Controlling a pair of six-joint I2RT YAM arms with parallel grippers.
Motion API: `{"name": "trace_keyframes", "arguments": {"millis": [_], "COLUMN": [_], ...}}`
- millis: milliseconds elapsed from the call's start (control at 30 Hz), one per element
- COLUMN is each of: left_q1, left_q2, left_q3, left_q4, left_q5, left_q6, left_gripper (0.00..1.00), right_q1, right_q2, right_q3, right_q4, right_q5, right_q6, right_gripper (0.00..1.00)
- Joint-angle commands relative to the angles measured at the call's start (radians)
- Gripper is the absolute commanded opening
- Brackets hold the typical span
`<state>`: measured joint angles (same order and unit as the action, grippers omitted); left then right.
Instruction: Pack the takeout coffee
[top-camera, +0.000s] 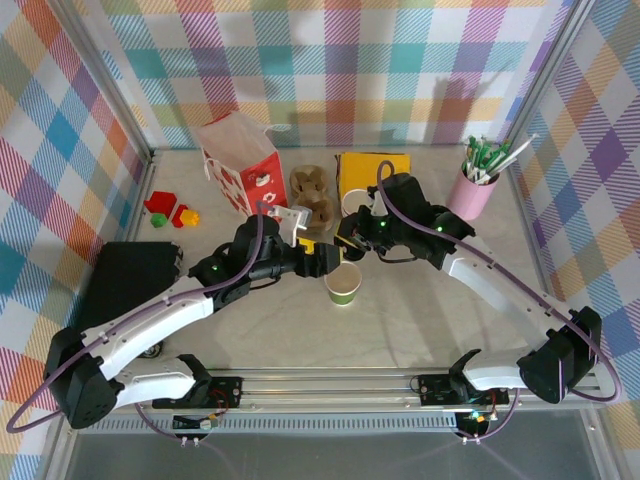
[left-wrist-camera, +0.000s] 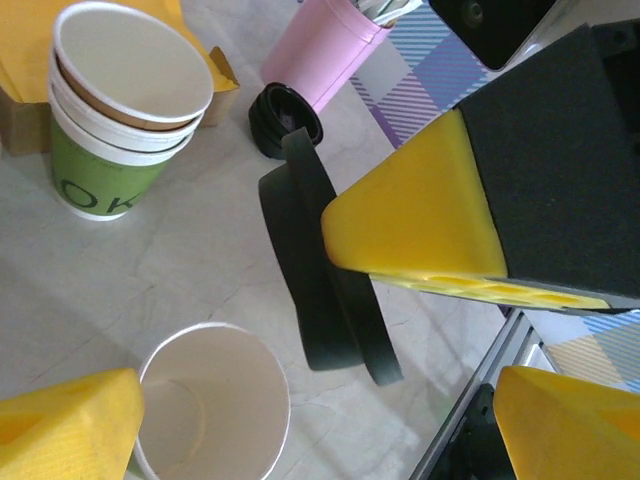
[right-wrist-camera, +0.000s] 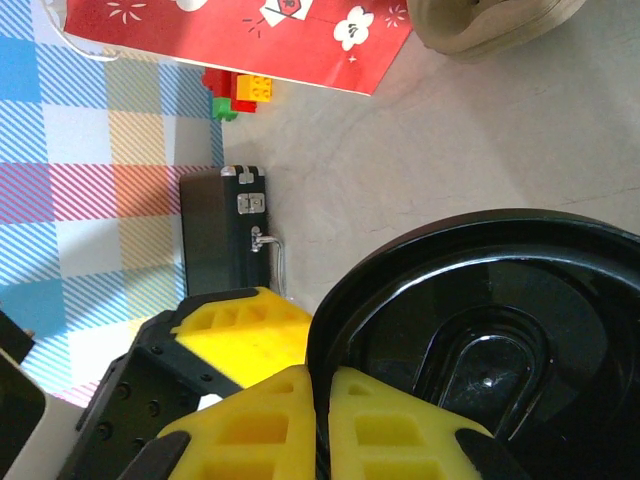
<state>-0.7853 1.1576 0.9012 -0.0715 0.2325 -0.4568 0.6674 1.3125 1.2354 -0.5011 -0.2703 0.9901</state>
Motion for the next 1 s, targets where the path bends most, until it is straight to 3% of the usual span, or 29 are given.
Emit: {"name": "trace_keyframes", "arguments": {"millis": [0, 233, 467, 600, 733, 867, 967], "left_q1": [-0.014, -0.014, -0.014, -0.014, -0.014, -0.015, -0.014], "left_q2": [0.019, 0.047, 0.06, 0.062, 0.054, 0.035, 0.02], "left_q3": [-0.016, -0.051, -0.076, -0.077, -0.081, -0.087, -0.081], "left_q4": [0.088, 0.179, 0.275, 0.282, 0.262, 0.255, 0.225], "left_q5": [0.027, 0.033, 0.052, 0.048, 0.023, 0.013, 0.01], "left_q6": [-0.004, -0.001, 0.0, 0.004, 0.01, 0.003, -0.006], "left_gripper": [0.88, 0.79, 0.57, 0.41, 0.32, 0.26, 0.25], "right_q1": [0.014, 0.031, 0.042, 0.043, 0.043, 0.043, 0.042], "right_q2": [0.007, 0.007, 0.004, -0.002, -0.01, -0.022, -0.042], "right_q3": [-0.005, -0.009, -0.024, -0.028, -0.023, -0.001, 0.038], "right_q4": [0.039, 0.06, 0.088, 0.092, 0.079, 0.039, -0.006], "right_q5": [0.005, -0.007, -0.014, -0.011, 0.001, 0.041, 0.081], "right_q6": [0.031, 0.055, 0.085, 0.09, 0.082, 0.048, -0.018], "right_gripper": [0.11, 0.11, 0.11, 0.11, 0.13, 0.19, 0.38]}}
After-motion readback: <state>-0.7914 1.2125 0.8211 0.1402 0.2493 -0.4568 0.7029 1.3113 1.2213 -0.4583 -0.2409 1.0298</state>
